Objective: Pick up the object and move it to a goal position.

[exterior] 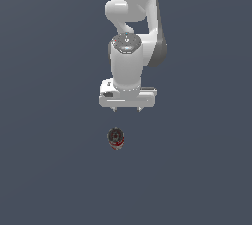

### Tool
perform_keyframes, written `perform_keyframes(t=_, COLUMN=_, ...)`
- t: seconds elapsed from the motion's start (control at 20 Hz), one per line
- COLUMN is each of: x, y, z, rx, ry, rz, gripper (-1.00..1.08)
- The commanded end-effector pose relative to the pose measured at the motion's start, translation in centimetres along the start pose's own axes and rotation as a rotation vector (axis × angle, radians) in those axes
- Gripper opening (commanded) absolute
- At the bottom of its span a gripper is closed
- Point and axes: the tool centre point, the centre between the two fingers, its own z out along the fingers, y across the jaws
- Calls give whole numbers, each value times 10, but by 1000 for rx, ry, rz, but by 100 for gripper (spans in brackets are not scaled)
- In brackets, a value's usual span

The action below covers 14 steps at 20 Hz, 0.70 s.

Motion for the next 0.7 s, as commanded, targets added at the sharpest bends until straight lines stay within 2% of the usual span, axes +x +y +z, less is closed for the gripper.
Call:
perform_keyframes(t=0.0, x=0, y=0, z=0, rx=0, ry=0, rz=0, gripper=100)
perform_keyframes(t=0.15, x=1, y=-7, z=-3, rx=1, ry=5, rz=-13, gripper=100)
perform_keyframes(t=0.4, x=5, y=-37, z=-13, rx=4, ry=26, rz=-65, gripper=100)
perform_keyframes(t=0.65, x=5, y=-38, z=-14, rx=4, ry=27, rz=-67, gripper=100)
